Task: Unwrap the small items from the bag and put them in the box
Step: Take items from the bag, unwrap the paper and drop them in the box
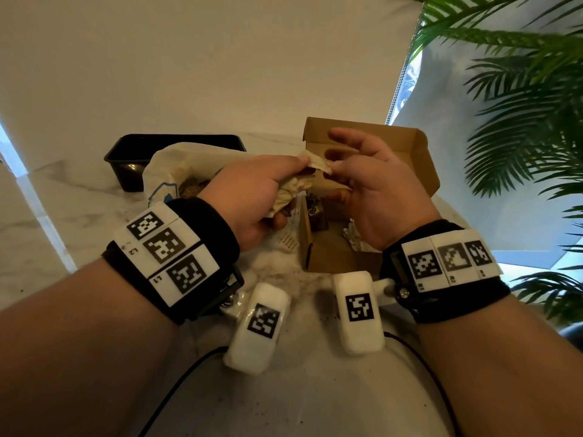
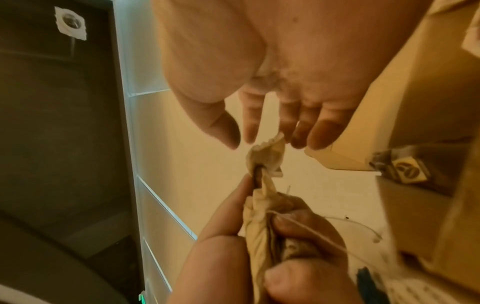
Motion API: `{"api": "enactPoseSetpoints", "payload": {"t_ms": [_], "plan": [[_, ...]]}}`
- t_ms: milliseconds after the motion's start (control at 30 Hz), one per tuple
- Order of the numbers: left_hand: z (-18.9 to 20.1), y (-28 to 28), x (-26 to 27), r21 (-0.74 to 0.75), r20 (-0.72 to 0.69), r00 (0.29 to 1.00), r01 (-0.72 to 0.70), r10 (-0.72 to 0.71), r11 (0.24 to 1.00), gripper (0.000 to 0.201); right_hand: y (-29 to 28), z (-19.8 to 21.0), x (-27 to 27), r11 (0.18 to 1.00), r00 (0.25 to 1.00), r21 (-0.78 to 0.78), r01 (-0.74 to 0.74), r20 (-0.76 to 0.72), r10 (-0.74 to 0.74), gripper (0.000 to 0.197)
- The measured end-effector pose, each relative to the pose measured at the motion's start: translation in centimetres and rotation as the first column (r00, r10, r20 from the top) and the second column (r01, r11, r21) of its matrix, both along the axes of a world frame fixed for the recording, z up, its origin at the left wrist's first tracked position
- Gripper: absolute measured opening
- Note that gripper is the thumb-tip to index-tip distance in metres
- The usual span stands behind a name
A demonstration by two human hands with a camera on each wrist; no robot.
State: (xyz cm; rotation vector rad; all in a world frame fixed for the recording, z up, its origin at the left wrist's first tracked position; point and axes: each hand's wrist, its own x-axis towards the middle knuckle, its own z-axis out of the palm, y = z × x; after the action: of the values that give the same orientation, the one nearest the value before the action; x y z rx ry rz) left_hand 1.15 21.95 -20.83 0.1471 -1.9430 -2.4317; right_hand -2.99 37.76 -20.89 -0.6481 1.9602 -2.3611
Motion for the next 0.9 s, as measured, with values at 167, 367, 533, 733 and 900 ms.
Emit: {"api": "enactPoseSetpoints", "payload": {"t_ms": [167, 367, 533, 733, 900], "plan": [[0.1, 0.0, -0.1, 0.054, 0.046, 0.999, 0.027, -0.03, 0.998, 0.023, 0.1, -0.1, 0.2, 0.975, 0.994, 0.222, -0.023, -0.102, 0.047, 0.027], [0.0, -0.1, -0.2, 0.051, 0.056, 0.998, 0.004, -0.007, 0.999, 0.023, 0.1, -0.2, -0.4, 0.994, 0.996, 0.084, 0.073, 0.038, -0.077, 0.011], [-0.4, -0.2, -0.3, -0.066, -0.038, 0.999, -0.015, 0.013, 0.998, 0.017, 0.0, 0.0, -0.3, 0.999, 0.995, 0.007, 0.052, 0.09, -0.052, 0.012], [-0.2, -0.1, -0.4, -0.068, -0.055, 0.997, -0.049, 0.045, 0.997, 0.01, -0.2, 0.1, -0.1, 0.999, 0.996, 0.041, 0.023, 0.082, -0.026, 0.023], [-0.2, -0.1, -0.5, -0.035, -0.046, 0.996, -0.074, 0.073, 0.997, 0.01, 2.0, 2.1, 0.0, 0.976, 0.994, 0.189, 0.107, -0.002, -0.108, 0.039]]}}
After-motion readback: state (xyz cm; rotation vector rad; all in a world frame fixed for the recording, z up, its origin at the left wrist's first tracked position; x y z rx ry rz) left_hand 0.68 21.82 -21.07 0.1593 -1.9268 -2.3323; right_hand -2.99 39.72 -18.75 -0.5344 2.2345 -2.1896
